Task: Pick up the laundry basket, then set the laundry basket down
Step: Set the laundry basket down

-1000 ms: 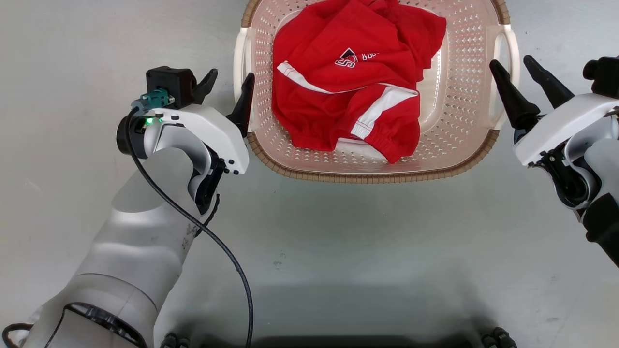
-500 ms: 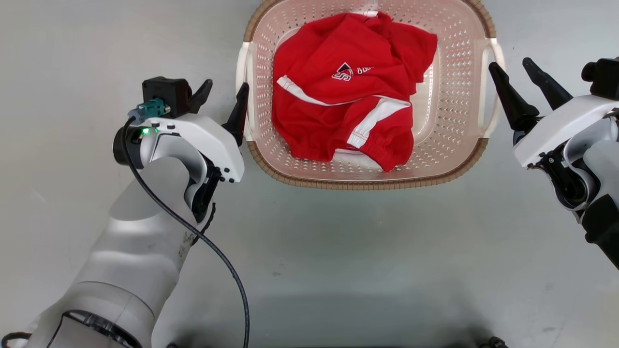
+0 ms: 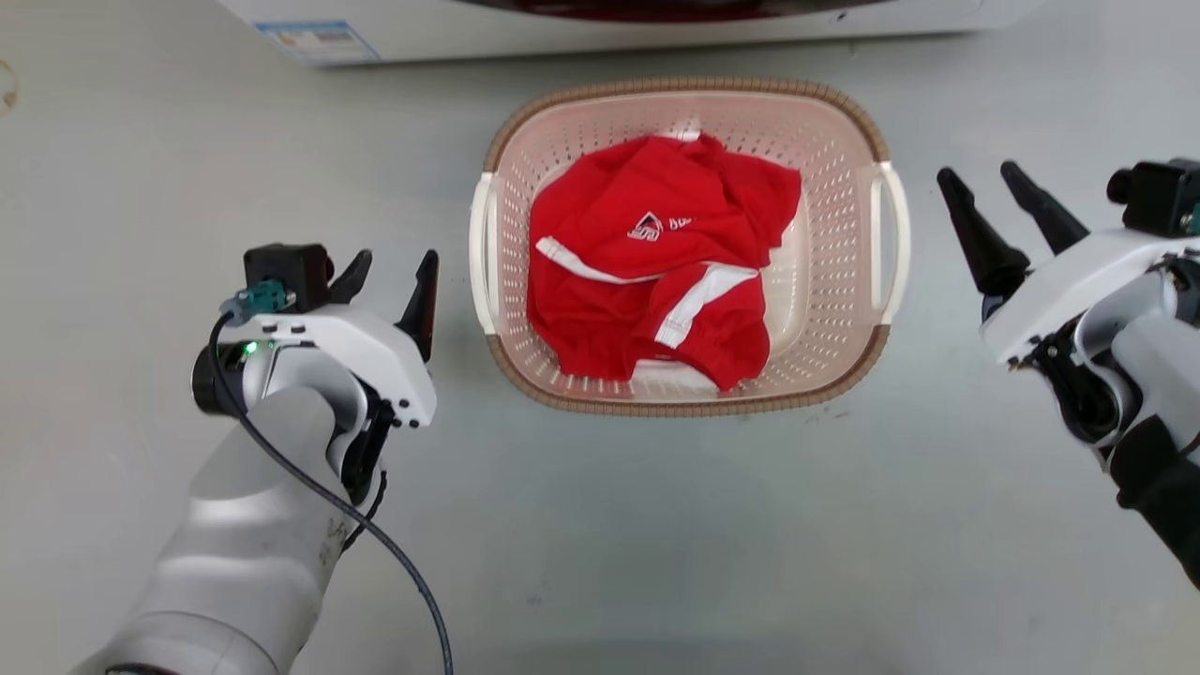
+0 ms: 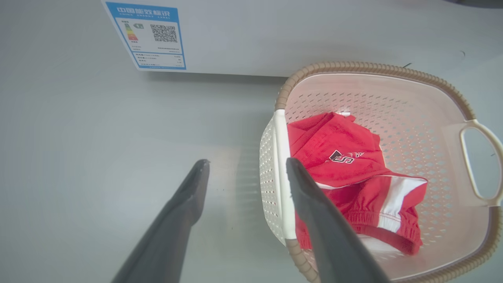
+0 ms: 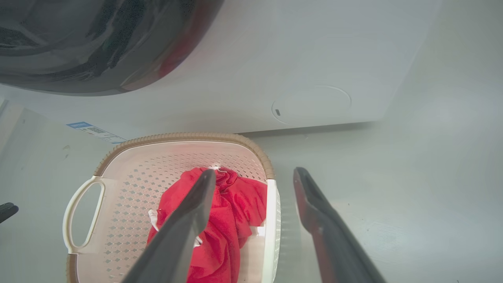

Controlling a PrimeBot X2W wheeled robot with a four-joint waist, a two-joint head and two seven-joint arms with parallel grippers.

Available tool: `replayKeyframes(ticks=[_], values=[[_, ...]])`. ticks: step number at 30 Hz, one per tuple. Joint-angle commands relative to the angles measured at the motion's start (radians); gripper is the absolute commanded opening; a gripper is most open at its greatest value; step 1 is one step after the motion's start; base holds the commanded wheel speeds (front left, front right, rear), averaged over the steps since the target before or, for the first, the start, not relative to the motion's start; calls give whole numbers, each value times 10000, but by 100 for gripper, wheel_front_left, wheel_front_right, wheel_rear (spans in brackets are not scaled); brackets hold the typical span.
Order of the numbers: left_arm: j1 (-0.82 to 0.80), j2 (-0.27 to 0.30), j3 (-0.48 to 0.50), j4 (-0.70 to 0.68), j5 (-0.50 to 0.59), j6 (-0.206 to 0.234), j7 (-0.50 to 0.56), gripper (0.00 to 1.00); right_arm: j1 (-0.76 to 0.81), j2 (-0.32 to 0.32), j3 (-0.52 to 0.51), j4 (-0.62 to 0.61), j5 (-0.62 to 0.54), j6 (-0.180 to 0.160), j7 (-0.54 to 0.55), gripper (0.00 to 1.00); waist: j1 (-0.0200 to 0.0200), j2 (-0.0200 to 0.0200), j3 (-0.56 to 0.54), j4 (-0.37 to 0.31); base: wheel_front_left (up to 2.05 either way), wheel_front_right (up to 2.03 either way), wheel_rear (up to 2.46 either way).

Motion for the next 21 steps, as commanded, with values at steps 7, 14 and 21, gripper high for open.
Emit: replayKeyframes(ticks=[7,14,21], values=[[1045,478,617,-54,276,-15,-63,100,1241,25,-290,-8,-336,-29,-139,100,0,0,-1811,-149,0,0,0],[1696,639,995,-447,586,44,-63,100,1770,-19,-662,-218,-875,-29,-139,100,0,0,-2940,-125,0,0,0],[2438,805,1428,-1095,924,177,-63,100,2304,-107,-1286,-671,-1523,-29,-139,100,0,0,-3876,-82,0,0,0]])
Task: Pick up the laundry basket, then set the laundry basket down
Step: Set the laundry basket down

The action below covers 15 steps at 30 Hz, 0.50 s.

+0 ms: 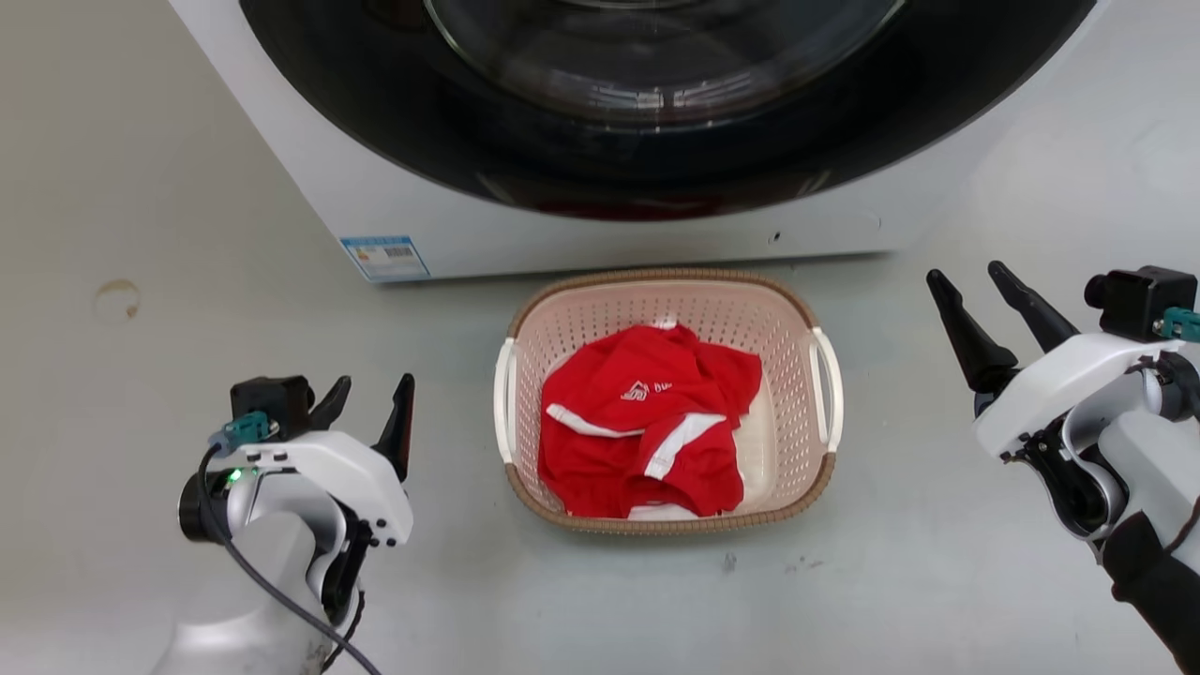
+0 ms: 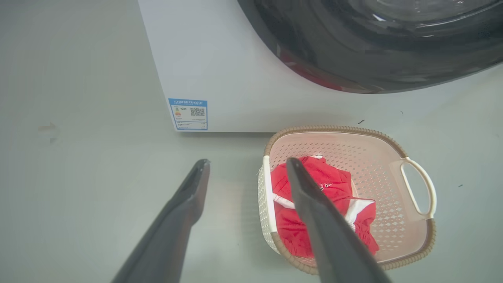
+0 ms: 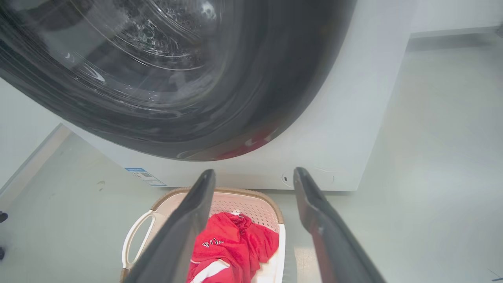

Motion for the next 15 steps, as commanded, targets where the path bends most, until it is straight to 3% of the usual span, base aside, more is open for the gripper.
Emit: replayKeyframes(ticks=[1,15], values=[[210,389,354,-278,141,105,-63,100,367,-206,-128,-237,-191,-29,-139,100,0,-1,-499,34,0,0,0],[3176,1018,1373,-3627,1116,815,-63,100,2749,-824,-2107,-2434,-2188,-29,-139,100,0,-1,-2807,123,0,0,0]])
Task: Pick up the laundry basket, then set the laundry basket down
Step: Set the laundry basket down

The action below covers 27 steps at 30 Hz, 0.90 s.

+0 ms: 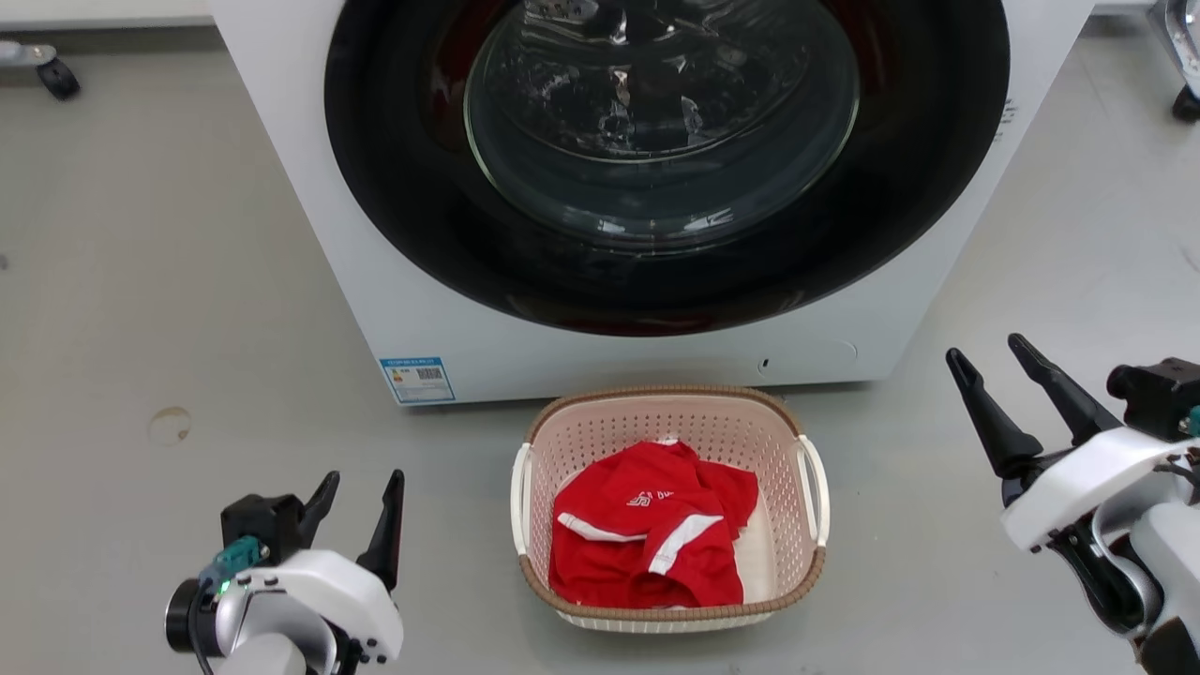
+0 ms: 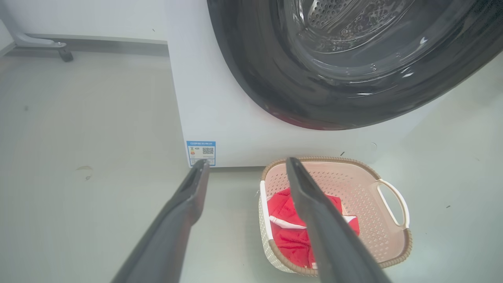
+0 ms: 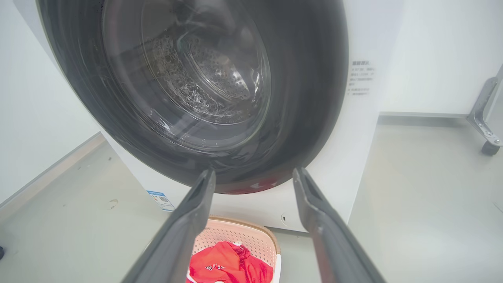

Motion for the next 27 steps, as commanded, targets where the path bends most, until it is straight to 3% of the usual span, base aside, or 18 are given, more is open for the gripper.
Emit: replayKeyframes(ticks=[1,11,17,27], values=[[186,367,378,-484,121,180,-65,100,314,-341,-172,-364,-201,-29,-138,100,0,-1,-509,55,0,0,0],[2734,1157,433,-4204,166,1405,528,100,2543,-732,-1923,-2080,-1356,-29,-138,100,0,-1,-1543,306,0,0,0],[3846,1695,574,-6390,199,2017,870,100,3663,-661,-3085,-2415,-1581,-29,-138,100,0,-1,-1684,524,0,0,0],[4364,2129,600,-7890,516,2614,1193,100,4266,-180,-3830,-2556,-1776,-29,-138,100,0,-1,-1633,670,0,0,0]])
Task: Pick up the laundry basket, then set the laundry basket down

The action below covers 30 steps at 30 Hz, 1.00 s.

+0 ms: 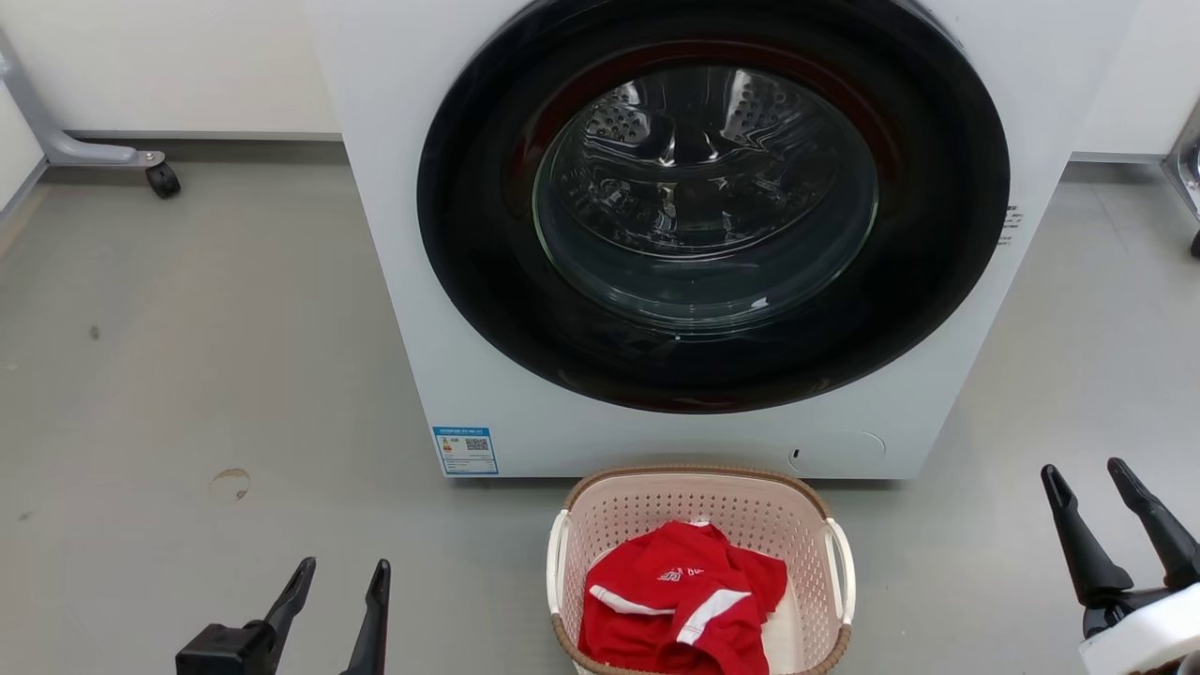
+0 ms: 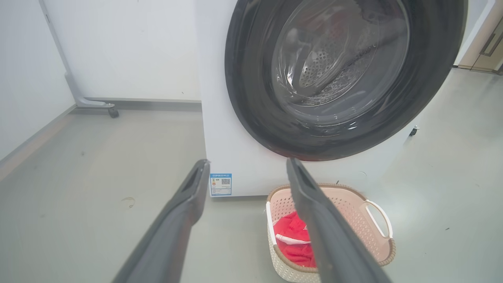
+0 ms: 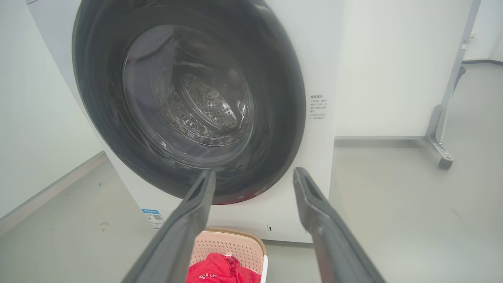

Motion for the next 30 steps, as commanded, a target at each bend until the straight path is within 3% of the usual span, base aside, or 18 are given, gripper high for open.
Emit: replayKeyframes(ticks=[1,30], values=[[-279,177,405,-305,6,100,-1,100,-46,-308,23,-248,-100,-29,-138,100,0,-1,3,8,0,0,0],[-180,251,262,-589,-127,415,431,100,1,-181,212,-102,-47,-29,-138,100,0,-1,8,19,0,0,0]])
